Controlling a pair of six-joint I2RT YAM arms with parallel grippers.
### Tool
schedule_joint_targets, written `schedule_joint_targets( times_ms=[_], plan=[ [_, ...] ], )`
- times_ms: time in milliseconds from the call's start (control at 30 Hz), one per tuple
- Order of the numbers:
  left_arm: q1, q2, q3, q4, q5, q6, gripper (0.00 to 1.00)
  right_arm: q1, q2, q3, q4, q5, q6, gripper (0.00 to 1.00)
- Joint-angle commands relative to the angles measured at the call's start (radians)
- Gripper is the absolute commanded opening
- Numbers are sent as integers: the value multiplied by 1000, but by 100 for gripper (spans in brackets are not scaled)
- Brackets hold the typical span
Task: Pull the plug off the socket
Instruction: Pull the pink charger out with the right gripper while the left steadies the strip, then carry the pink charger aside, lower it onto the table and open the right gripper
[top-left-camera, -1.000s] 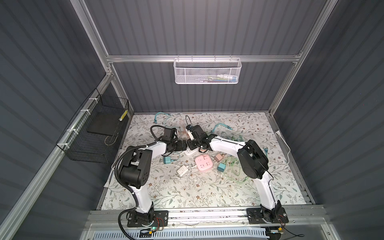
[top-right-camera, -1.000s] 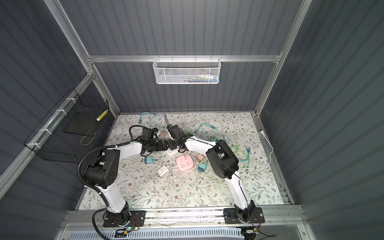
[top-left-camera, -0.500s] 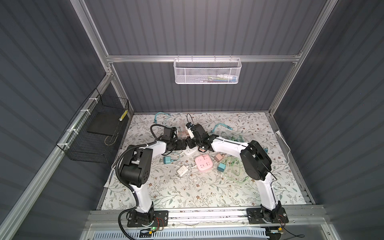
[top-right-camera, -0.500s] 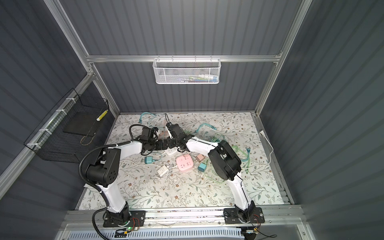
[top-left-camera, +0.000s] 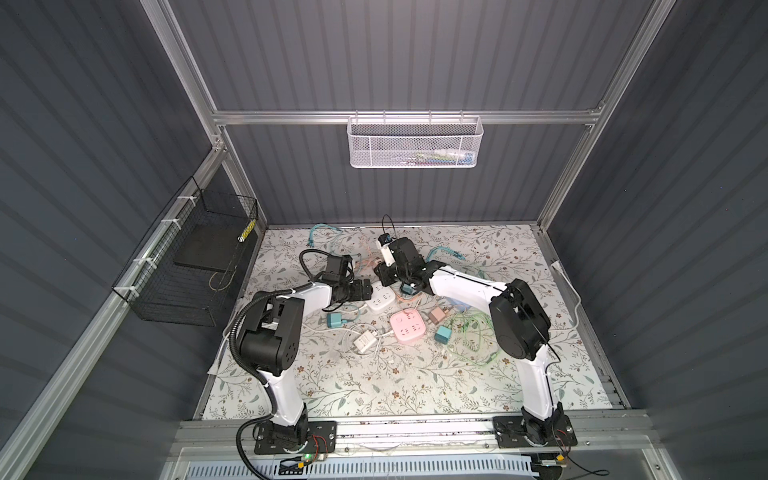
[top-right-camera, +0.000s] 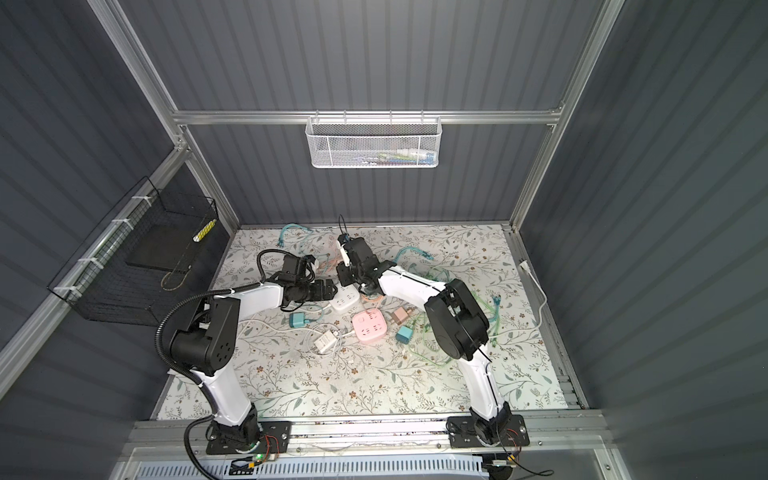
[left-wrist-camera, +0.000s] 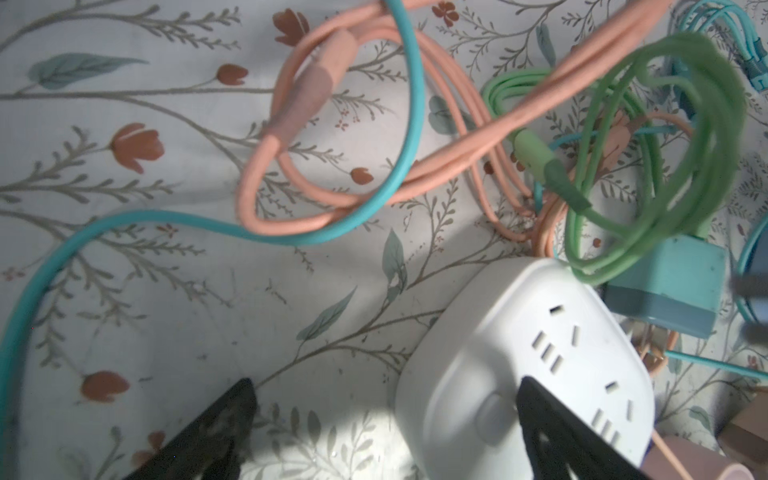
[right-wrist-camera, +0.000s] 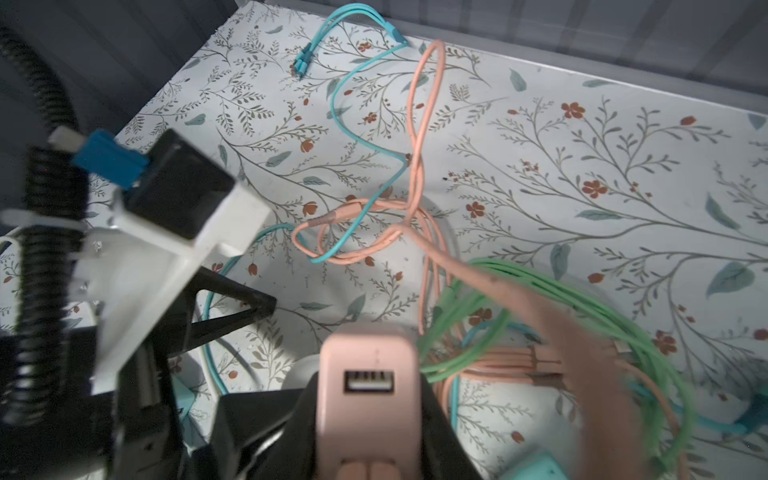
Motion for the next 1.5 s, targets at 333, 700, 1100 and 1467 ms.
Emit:
schedule_joint_targets(
  times_ms=[333,700,1100,1467],
  plan=[
    [8,-112,-52,-158,-48,25,100,-130,82,125,-224,-263,24,15],
    [8,-144,-62,-148,-27,16,100,-159,182,226,-274,-453,71,18],
    [6,-169,-64,-134,2,7,100,-166,239,286,-338,-472,74,30],
    [-28,-222,-41,-144,-59,-7,100,-182,215,289,-365,-433,64,64]
  ],
)
